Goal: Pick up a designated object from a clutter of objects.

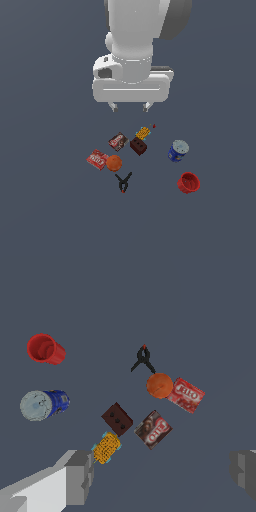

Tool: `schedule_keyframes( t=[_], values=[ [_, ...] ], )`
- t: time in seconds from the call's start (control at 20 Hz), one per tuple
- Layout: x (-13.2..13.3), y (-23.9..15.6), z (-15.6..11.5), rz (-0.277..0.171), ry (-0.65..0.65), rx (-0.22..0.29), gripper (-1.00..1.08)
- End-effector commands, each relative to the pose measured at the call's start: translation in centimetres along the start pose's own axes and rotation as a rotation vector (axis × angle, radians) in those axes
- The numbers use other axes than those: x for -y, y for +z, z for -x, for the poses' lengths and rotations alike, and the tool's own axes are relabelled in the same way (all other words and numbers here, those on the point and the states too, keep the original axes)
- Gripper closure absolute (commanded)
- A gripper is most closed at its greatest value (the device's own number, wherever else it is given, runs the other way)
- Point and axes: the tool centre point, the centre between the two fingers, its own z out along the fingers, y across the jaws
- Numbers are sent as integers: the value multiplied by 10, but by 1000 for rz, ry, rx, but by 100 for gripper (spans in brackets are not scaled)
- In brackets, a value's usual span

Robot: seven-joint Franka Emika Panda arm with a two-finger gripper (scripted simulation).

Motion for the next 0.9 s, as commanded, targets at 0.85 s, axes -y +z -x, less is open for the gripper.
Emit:
schedule_keyframes(
  t=[0.85],
  values=[
    [13,6,-3,-20,33,17,-92]
  ],
)
